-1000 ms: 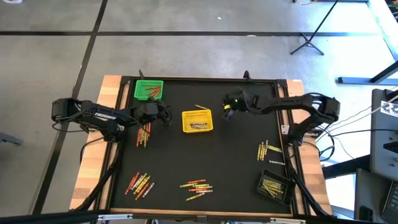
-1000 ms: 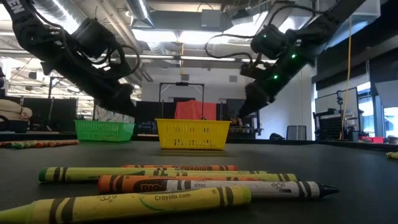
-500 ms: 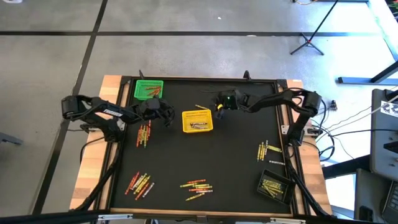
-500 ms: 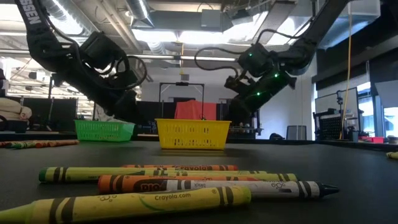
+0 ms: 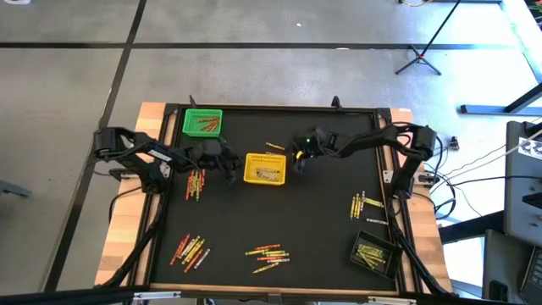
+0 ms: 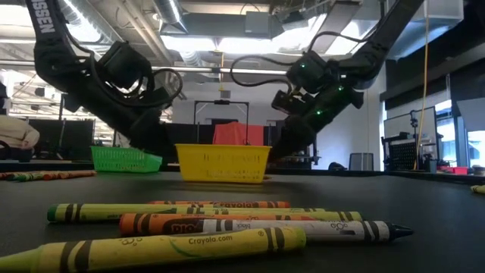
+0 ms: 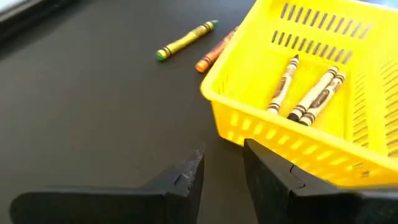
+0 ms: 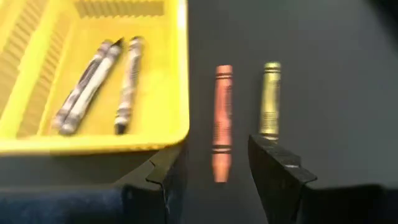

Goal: Sort crayons
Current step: Put the green crayon into the black bin

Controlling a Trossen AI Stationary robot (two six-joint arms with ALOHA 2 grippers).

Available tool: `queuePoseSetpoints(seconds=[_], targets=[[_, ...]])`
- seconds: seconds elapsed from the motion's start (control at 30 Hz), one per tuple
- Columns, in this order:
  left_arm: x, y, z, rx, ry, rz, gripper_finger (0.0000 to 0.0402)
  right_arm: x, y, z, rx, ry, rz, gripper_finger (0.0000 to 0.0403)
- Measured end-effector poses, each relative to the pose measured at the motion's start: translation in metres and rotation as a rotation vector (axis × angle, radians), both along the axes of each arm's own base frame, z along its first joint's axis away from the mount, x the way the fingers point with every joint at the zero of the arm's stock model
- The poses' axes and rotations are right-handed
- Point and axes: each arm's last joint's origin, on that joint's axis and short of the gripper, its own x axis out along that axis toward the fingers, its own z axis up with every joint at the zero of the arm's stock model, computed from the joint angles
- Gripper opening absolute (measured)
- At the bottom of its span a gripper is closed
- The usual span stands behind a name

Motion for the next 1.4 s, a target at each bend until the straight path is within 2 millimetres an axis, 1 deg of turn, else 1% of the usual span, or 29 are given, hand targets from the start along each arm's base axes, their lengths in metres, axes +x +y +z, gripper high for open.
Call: queuePoseSetpoints(seconds=[0.17,0.3,0.43,0.6,0.67,0.8,0.93,1.1,1.23,1.4], targets=[[0.003,-0.01,0.0,-0.011,-0.003,-0.04,0.0098,0.004,0.013,-0.001,-0.024,0.017,0.012,0.0166],[0.005,-0.019,0.0,-0.013,-0.004,-0.079,0.0098,0.004,0.011,0.0,-0.076,0.024,-0.047,0.0166],[0.006,-0.026,-0.001,-0.021,0.007,-0.109,0.0098,0.006,-0.001,0.006,-0.12,0.015,-0.125,0.0166],[0.002,-0.027,-0.007,-0.04,0.075,-0.09,0.0098,0.006,-0.02,0.015,-0.119,-0.021,-0.187,0.0166],[0.001,-0.026,-0.008,-0.039,0.095,-0.069,0.0098,0.007,-0.027,0.015,-0.099,-0.032,-0.22,0.0166],[0.0,-0.026,-0.009,-0.041,0.099,-0.031,0.0098,0.011,-0.037,0.003,-0.019,-0.021,-0.232,0.0166],[0.001,-0.026,-0.008,-0.039,0.092,-0.03,0.0098,0.018,-0.039,-0.012,0.033,0.019,-0.242,0.0166],[0.001,-0.026,-0.008,-0.041,0.092,-0.028,0.0098,0.021,-0.039,-0.02,0.097,0.051,-0.225,0.0166],[0.001,-0.025,-0.008,-0.041,0.092,-0.027,0.0098,0.021,-0.039,-0.027,0.109,0.068,-0.233,0.0166],[0.001,-0.025,-0.008,-0.024,0.092,-0.003,0.0098,0.021,-0.039,-0.03,0.11,0.085,-0.238,0.016]])
